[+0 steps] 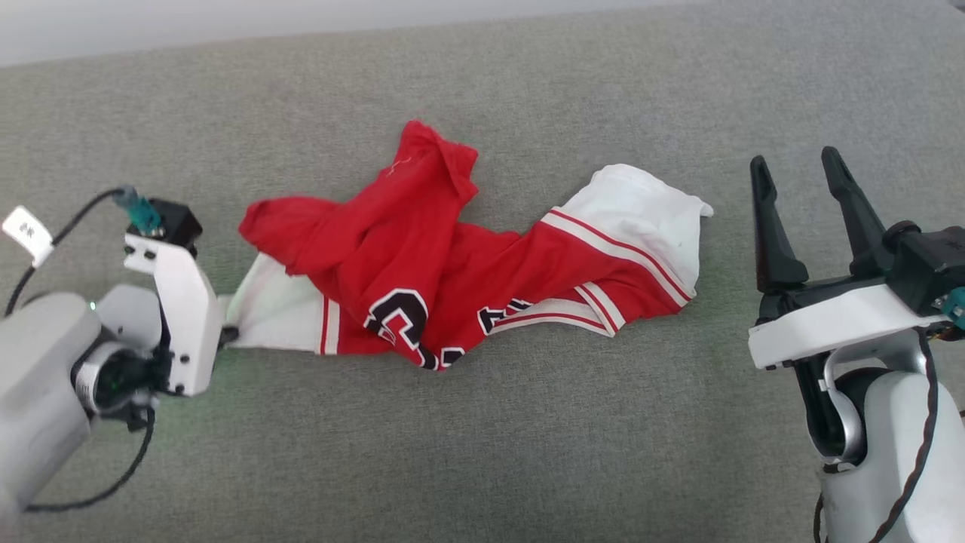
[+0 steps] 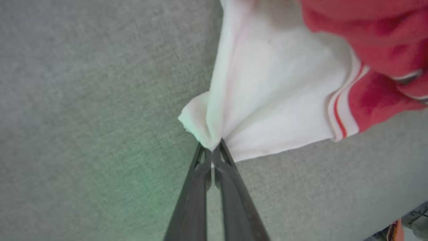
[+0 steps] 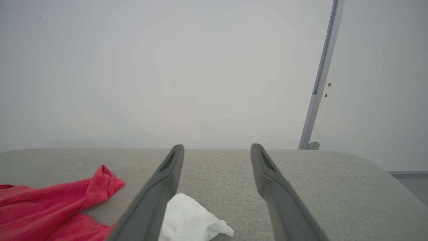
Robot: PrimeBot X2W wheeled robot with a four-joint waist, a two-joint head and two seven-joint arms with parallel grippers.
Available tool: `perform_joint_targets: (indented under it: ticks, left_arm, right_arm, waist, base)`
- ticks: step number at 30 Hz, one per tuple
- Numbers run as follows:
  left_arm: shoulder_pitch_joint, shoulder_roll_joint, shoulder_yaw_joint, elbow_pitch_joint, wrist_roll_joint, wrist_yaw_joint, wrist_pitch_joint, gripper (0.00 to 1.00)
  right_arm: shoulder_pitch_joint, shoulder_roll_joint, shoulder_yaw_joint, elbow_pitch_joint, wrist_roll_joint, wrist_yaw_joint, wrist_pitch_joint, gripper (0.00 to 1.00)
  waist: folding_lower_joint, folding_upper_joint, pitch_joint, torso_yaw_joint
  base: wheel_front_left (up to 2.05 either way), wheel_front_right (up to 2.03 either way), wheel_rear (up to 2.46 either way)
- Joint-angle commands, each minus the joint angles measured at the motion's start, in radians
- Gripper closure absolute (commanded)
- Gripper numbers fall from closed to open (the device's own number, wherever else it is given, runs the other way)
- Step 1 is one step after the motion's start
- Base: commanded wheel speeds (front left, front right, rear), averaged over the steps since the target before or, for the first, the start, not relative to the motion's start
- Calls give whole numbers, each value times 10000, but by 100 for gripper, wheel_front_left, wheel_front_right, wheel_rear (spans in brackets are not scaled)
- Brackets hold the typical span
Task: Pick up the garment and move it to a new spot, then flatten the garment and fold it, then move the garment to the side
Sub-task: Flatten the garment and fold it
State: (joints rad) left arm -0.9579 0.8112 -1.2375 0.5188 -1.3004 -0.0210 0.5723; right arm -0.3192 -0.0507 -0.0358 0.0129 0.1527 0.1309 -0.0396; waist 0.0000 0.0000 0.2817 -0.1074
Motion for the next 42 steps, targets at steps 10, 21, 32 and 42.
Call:
perform_joint_targets:
  ticks: [10,21,32,42]
  left_arm:
    - [67,521,334,-1418,-405,734,86,0]
    - [-929,332,513,-2584,-400,1543,1137,0]
    - [-1227,-192,165,-3569,-305,2351,2288,0]
    - [-939,-587,-175,-3152,442,2147,2368,55]
  right_arm:
    - [199,0,143,-77,92,-3,147,0]
    - [267,1,193,-144,193,-3,127,0]
    - [169,1,215,-215,370,-3,-124,0]
    - [19,1,341,-11,576,-3,-353,0]
  waist:
    - [0,0,-201,-29]
    - [0,0,-216,-400]
    - [0,0,41,-885]
    - [0,0,357,-1248]
  base:
    - [0,0,0]
    - [0,0,0]
    - [0,0,0]
    - [0,0,0]
